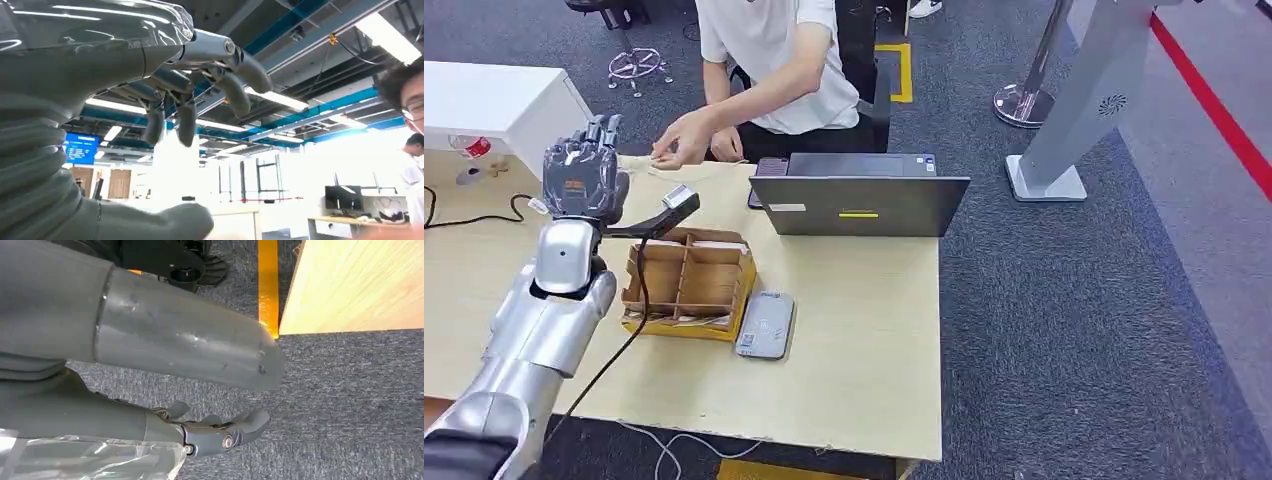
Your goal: Pass the card to the sensor for recognition and then transmit it.
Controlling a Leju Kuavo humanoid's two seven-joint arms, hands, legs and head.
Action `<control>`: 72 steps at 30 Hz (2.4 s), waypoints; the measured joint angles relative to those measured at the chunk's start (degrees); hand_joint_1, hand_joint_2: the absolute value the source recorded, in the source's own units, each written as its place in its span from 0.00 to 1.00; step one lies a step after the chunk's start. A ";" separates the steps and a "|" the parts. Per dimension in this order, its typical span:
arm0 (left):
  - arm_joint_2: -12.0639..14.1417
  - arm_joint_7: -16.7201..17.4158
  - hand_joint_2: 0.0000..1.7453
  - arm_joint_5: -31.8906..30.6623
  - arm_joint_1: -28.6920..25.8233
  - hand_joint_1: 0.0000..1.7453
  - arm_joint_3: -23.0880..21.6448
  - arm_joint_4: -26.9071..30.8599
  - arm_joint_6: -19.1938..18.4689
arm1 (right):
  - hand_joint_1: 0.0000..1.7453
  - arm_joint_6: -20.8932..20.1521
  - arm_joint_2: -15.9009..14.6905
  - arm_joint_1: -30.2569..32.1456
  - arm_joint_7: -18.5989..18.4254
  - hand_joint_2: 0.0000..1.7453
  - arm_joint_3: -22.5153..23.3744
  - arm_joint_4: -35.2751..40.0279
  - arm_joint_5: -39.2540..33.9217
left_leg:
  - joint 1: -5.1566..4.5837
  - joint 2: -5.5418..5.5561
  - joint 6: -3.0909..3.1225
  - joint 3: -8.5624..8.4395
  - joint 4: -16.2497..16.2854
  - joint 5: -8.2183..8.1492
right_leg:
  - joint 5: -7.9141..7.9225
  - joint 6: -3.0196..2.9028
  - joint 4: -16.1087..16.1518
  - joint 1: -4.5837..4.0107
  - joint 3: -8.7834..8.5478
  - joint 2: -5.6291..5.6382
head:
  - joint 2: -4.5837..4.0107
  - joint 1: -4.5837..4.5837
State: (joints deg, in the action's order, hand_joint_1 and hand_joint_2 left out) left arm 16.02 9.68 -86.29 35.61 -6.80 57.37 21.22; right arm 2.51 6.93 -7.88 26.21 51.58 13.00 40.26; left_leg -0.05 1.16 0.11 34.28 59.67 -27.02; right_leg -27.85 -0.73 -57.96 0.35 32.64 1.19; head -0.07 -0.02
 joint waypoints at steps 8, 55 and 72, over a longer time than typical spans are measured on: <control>-2.04 -4.83 1.00 4.20 -6.68 0.00 -0.02 6.72 -2.58 | 0.00 0.22 0.00 0.65 1.27 0.00 0.11 0.00 -1.33 | -0.03 0.00 0.01 -0.01 0.00 -0.02 | -0.03 0.03 0.03 0.02 0.00 0.01 | 0.00 0.00; -1.14 0.77 1.00 7.61 -33.16 0.00 -5.18 26.03 -18.99 | 0.00 0.15 0.00 3.62 2.93 0.00 6.75 0.02 -0.55 | -0.04 -0.08 0.17 -0.02 -0.03 -0.23 | -0.18 0.25 0.11 0.02 -0.06 0.03 | 0.00 -0.02; -1.86 -0.06 1.00 7.98 -33.56 1.00 -4.20 24.90 -17.97 | 0.00 0.09 0.00 3.56 2.93 0.00 6.75 0.02 0.00 | -0.04 -0.08 0.17 -0.02 -0.03 -0.23 | -0.18 0.25 0.11 0.02 -0.06 0.02 | 0.00 -0.02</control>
State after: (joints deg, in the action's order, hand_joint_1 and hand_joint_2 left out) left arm 14.16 9.62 -78.31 2.05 -10.99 82.27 3.26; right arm 2.60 6.93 -4.32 29.13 58.34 13.03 40.26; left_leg -0.09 1.08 0.28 34.27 59.64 -27.25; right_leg -28.03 -0.47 -57.85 0.36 32.57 1.21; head -0.07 -0.04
